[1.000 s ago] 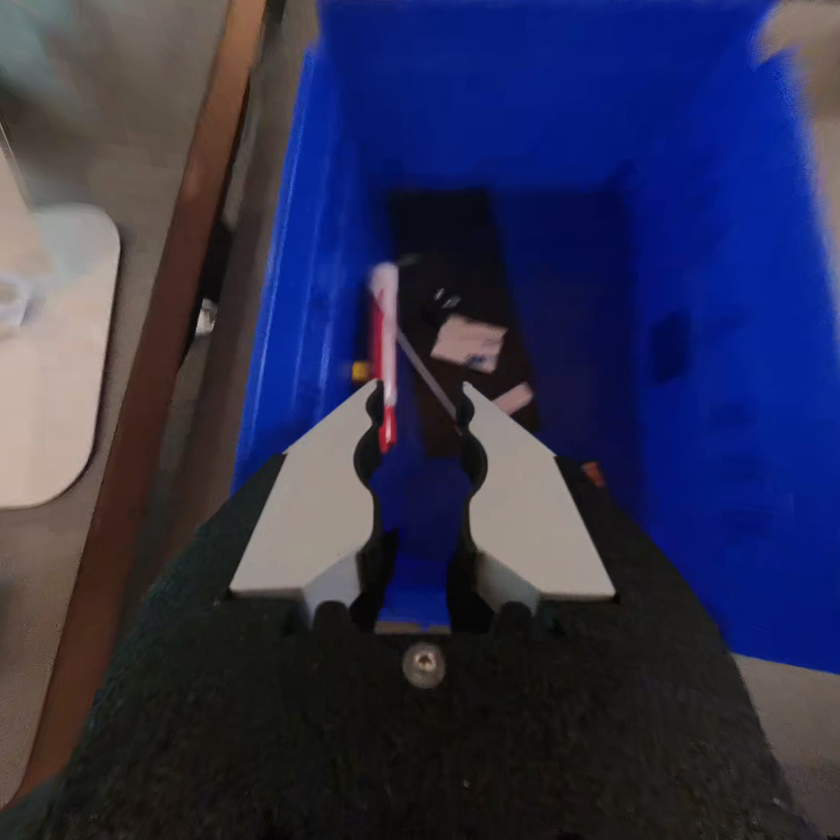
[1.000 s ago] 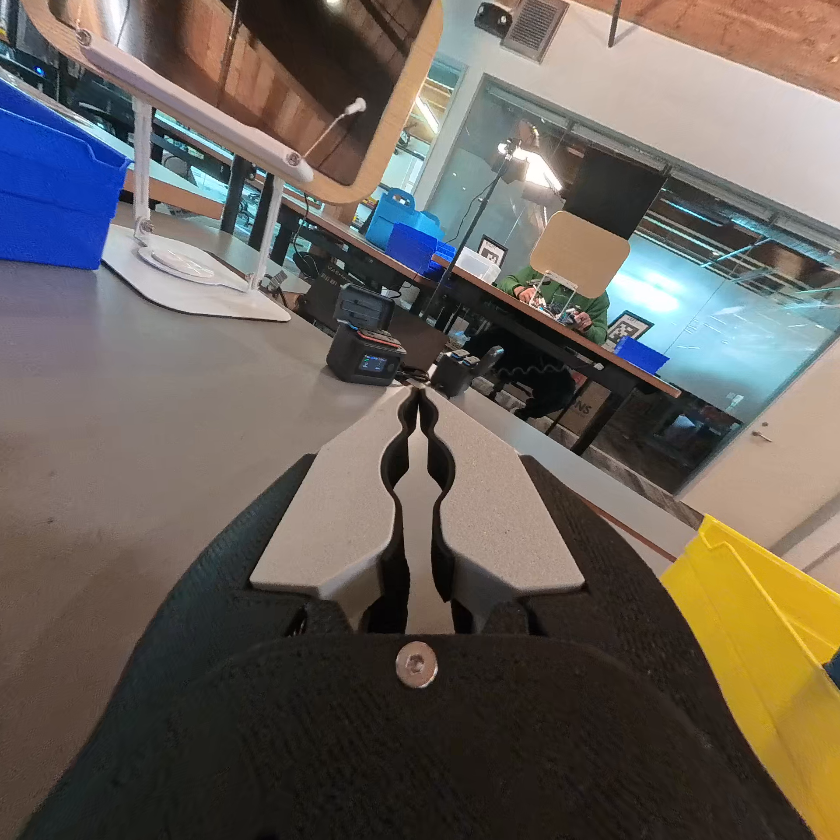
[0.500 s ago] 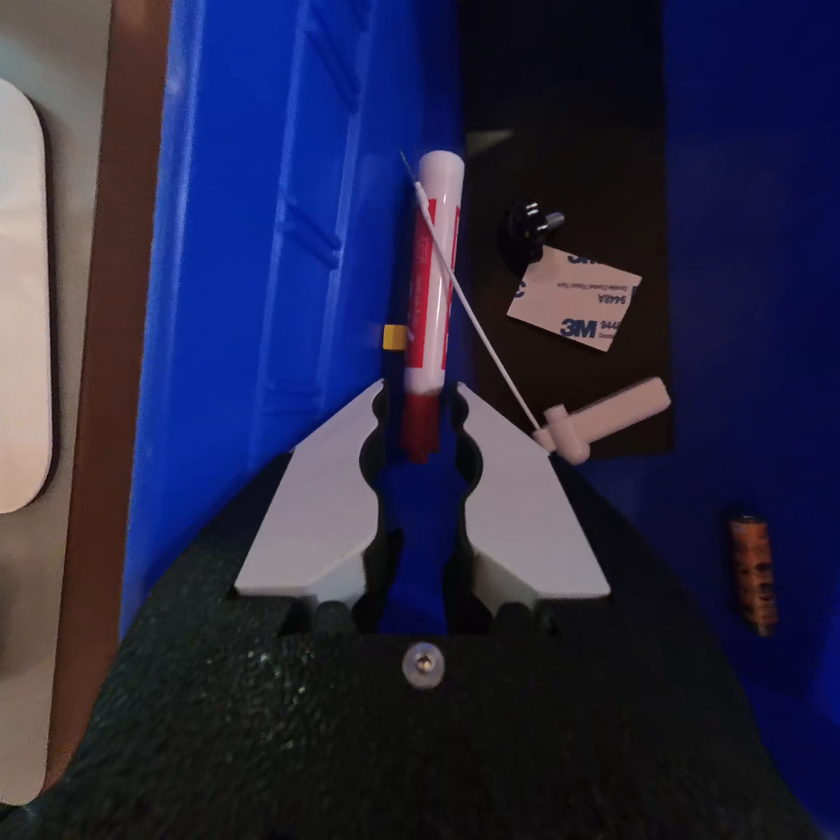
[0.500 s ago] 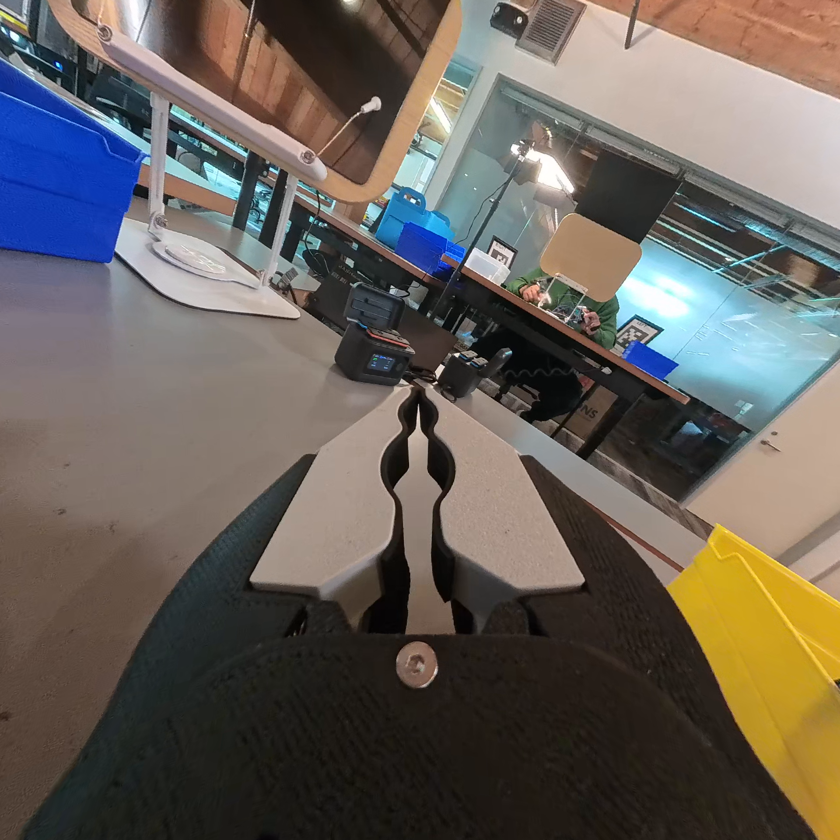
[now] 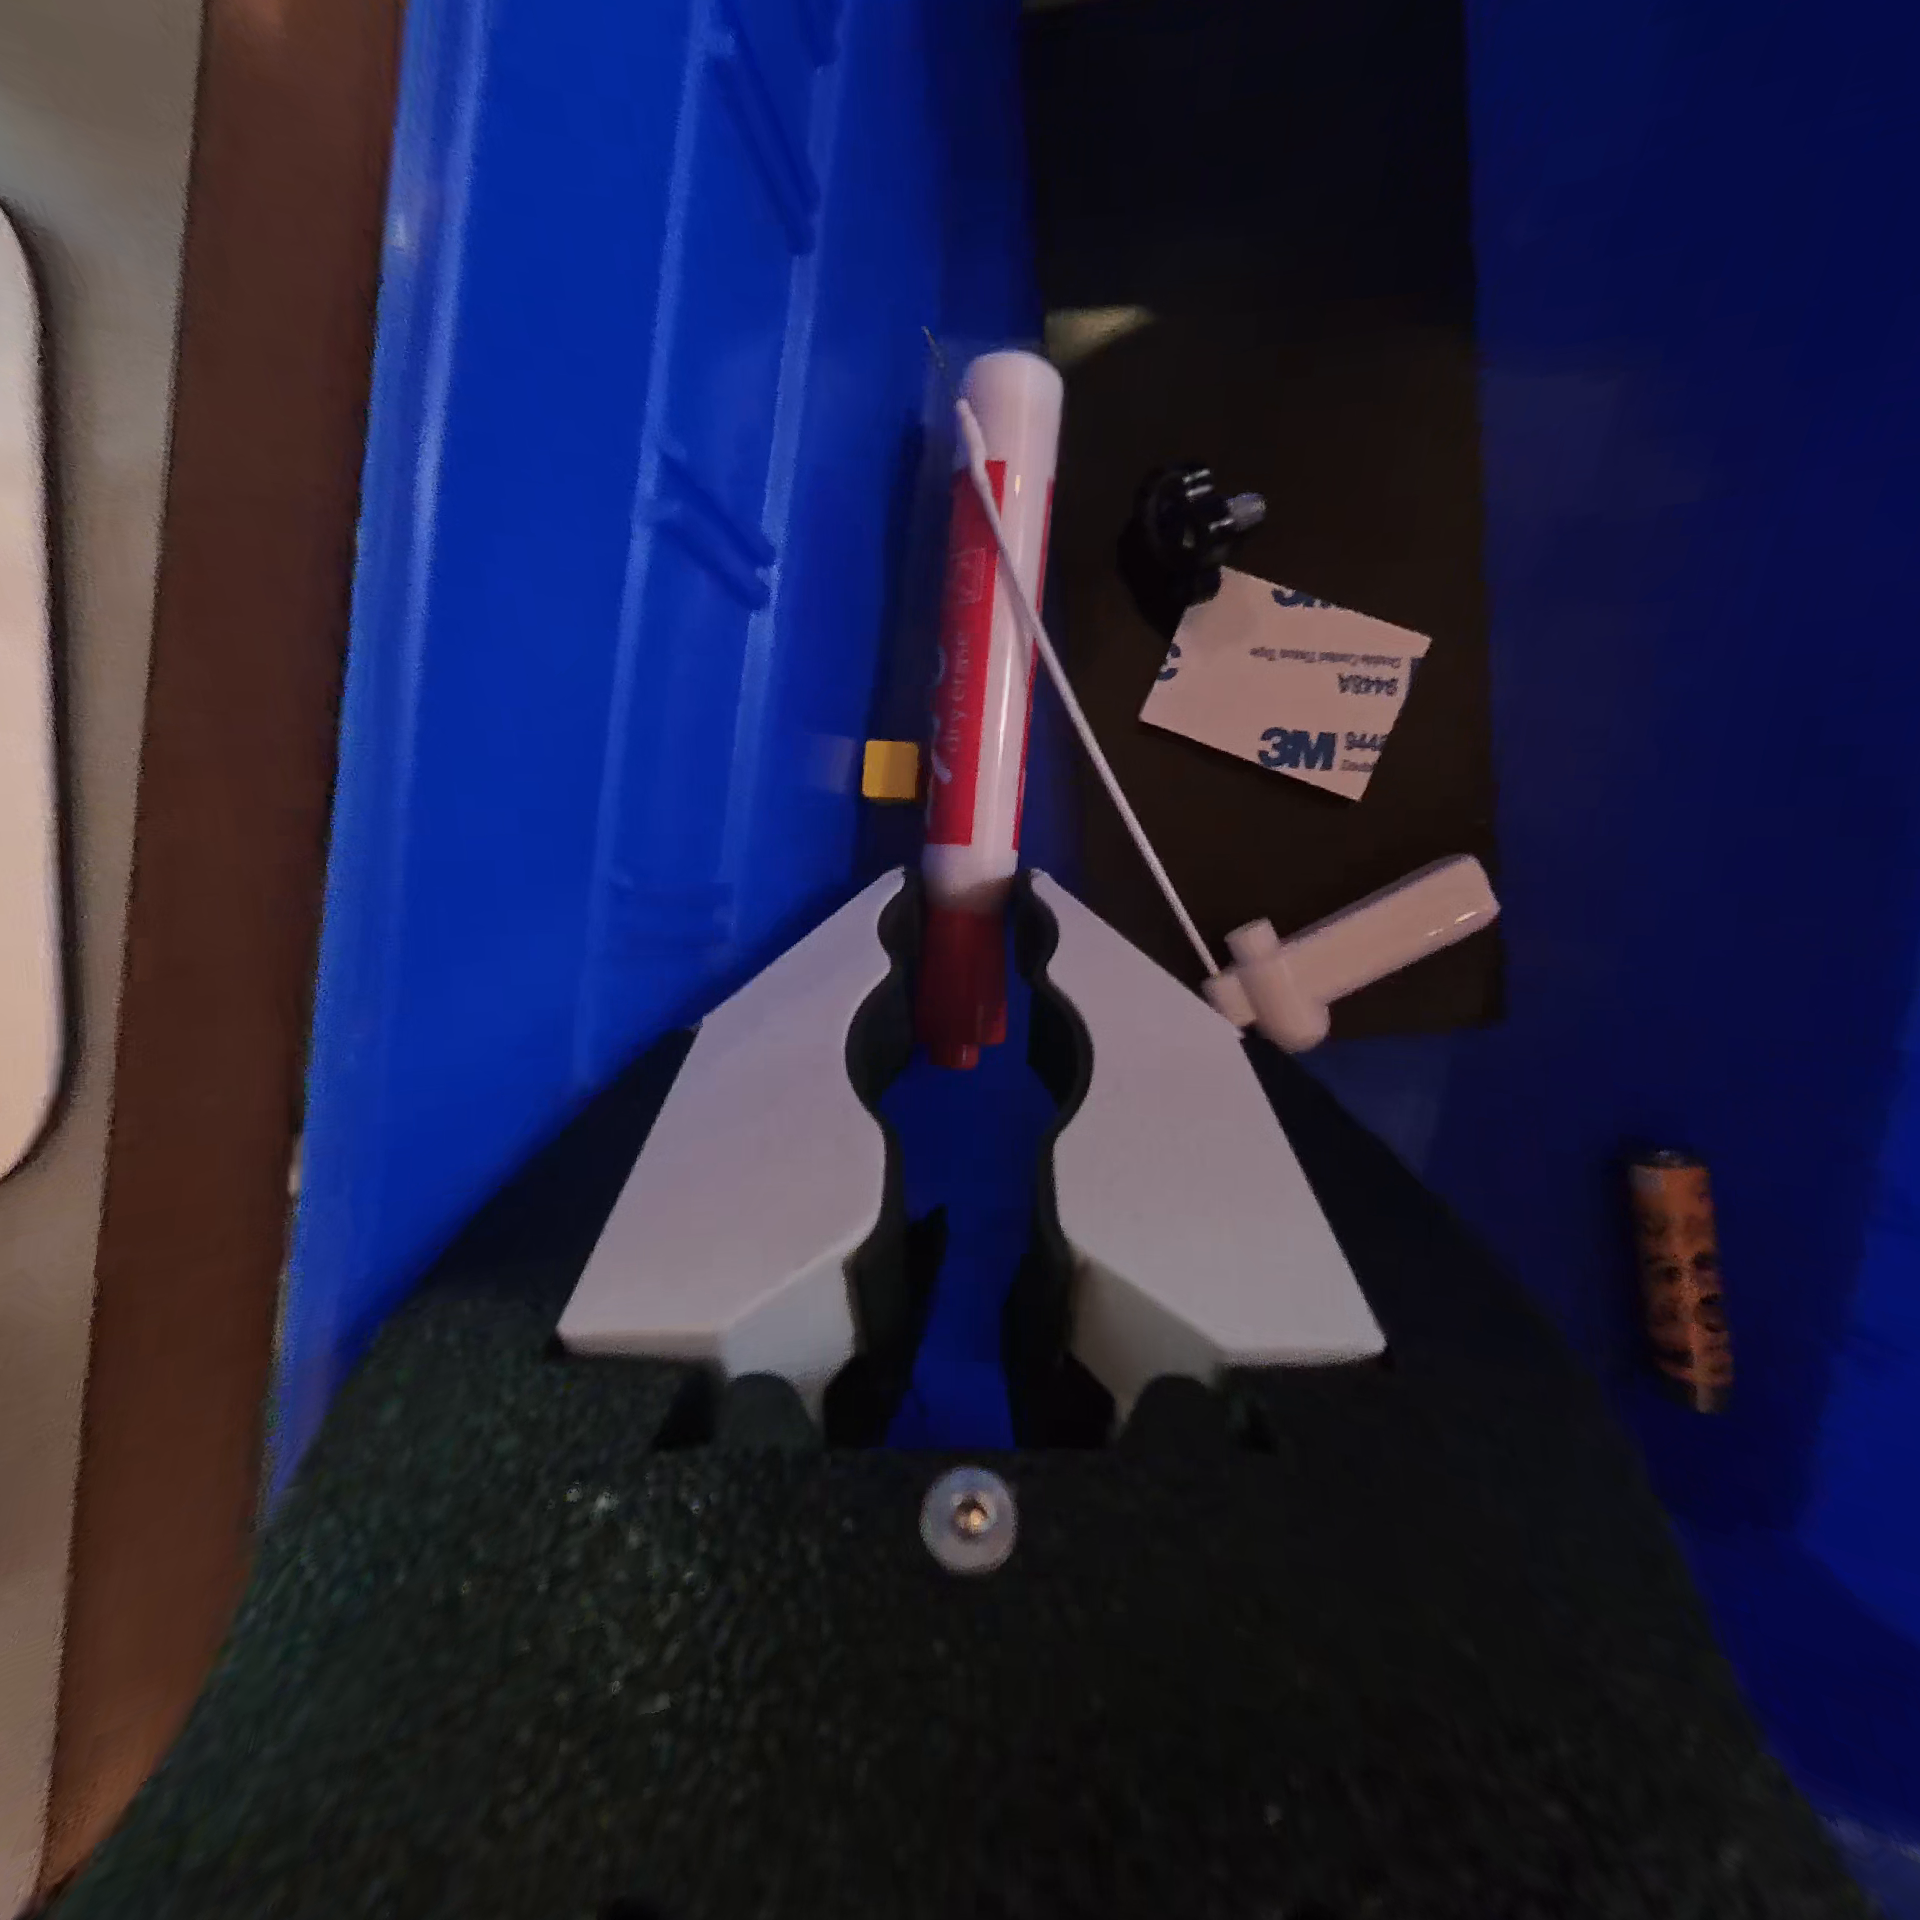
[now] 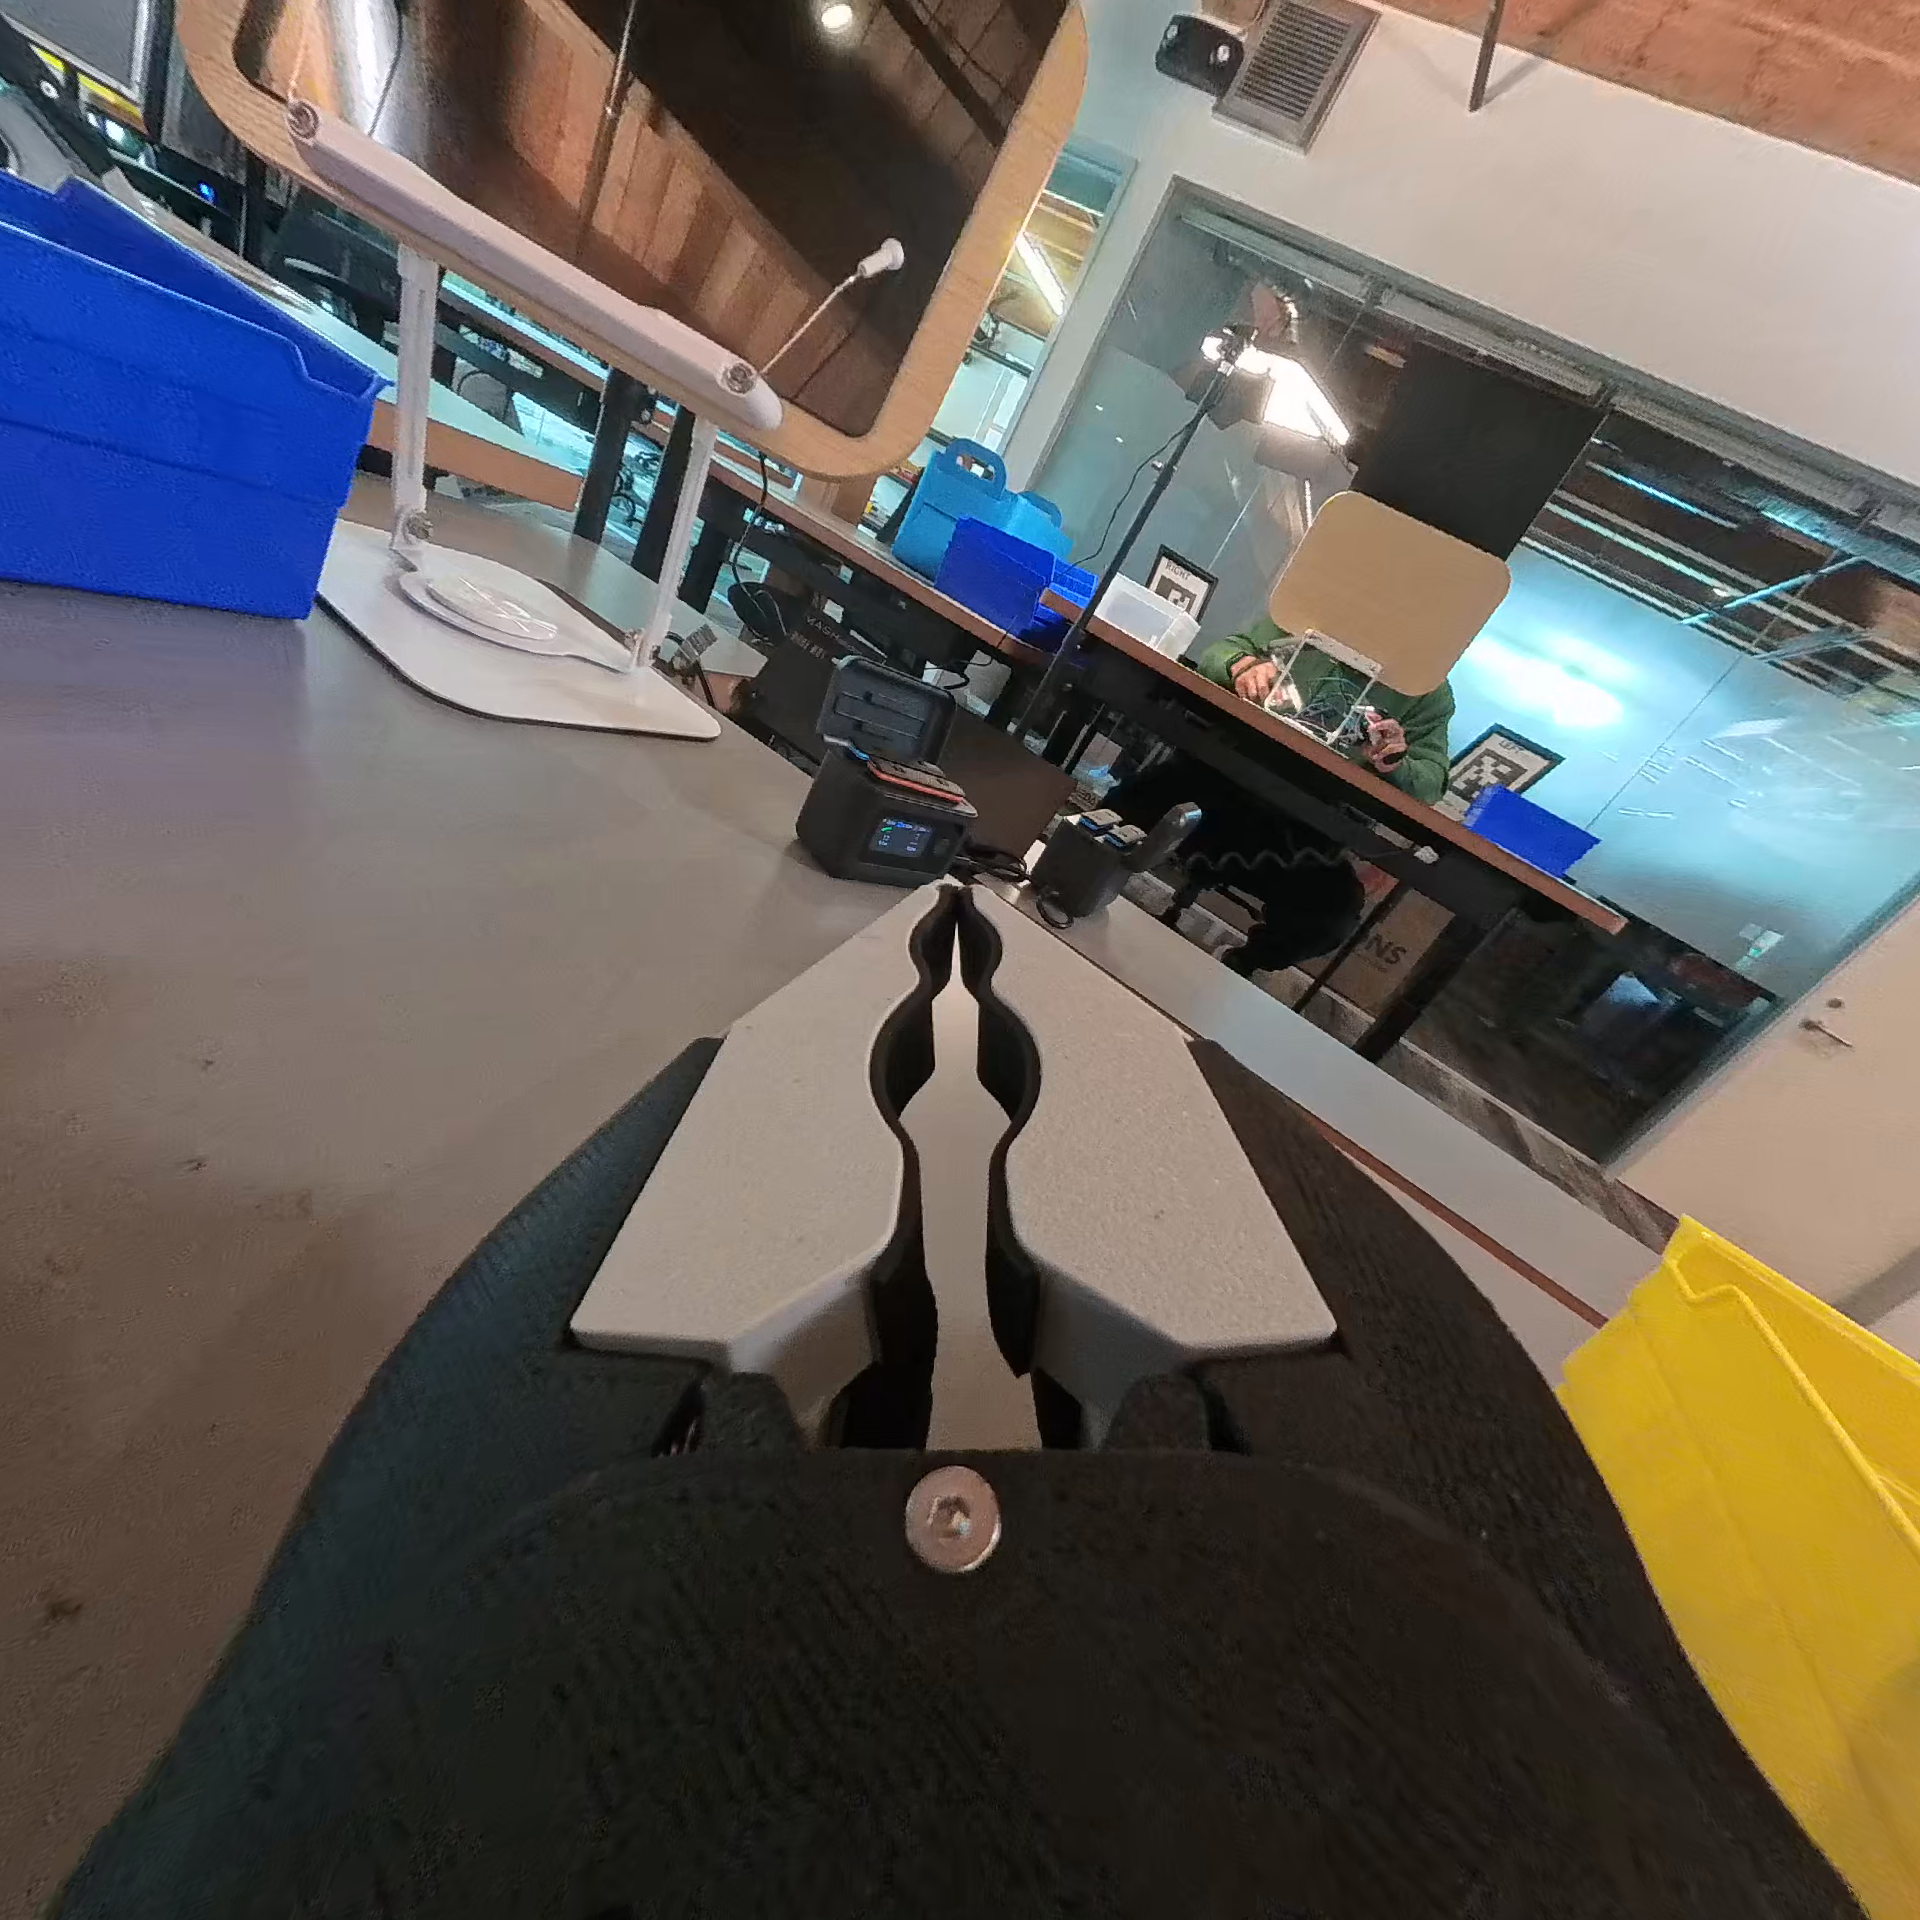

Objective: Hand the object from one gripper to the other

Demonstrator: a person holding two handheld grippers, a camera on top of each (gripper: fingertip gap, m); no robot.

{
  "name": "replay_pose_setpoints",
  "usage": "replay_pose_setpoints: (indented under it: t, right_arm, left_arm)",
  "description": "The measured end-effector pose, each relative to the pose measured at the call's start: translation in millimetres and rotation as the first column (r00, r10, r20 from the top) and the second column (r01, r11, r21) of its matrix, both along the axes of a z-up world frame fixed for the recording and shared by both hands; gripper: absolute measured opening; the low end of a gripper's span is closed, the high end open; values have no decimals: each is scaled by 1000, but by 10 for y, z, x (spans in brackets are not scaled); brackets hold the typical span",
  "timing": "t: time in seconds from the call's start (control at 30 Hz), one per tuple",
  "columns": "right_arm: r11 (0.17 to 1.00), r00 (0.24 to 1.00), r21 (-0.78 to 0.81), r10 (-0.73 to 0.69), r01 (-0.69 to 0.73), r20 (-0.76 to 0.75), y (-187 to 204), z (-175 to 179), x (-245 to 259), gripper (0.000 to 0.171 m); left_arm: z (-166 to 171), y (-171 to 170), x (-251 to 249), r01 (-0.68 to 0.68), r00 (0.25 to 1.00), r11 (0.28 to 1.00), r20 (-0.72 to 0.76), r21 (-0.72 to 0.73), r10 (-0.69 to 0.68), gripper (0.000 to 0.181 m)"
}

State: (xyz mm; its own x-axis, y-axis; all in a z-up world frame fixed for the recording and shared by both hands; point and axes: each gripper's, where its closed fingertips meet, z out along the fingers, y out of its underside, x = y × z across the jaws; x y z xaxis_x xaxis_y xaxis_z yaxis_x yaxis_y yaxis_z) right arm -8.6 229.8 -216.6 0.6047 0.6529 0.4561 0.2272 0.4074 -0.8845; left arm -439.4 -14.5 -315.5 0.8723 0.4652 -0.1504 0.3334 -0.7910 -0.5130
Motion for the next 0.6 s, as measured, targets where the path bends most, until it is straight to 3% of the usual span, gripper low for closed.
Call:
replay_pose_setpoints:
  t: [0.17, 0.27, 0.37, 0.47, 0.53, 0.6]
  right_arm:
    - [1000, 1000, -6, 5, -5, -8, -2, 5, 0, 0]
    - [1000, 1000, -3, 9, -9, -6, -14, 6, -16, 0]
    - [998, 1000, 60, 5, -5, 6, -63, 60, -42, 0]
    - [962, 998, 272, 27, -39, 48, -312, 230, -145, 0]
    - [885, 990, 457, 24, -87, 143, -567, 304, -298, 53]
    - [766, 973, 632, -42, -114, 226, -810, 345, -450, 81]
  left_arm:
    - [333, 33, 101, 48, 994, 988, -109, 149, -31, 16]
    - [725, 42, 182, 105, 970, 959, -240, 262, -41, 16]
    - [1190, 201, 505, 245, 932, 888, -346, 389, -105, 15]
    - [1564, 516, 1165, 436, 887, 753, -380, 493, -265, 15]
    - [1628, 741, 1699, 553, 833, 668, -368, 499, -414, 15]
    - [1538, 949, 2235, 659, 750, 600, -346, 453, -563, 15]
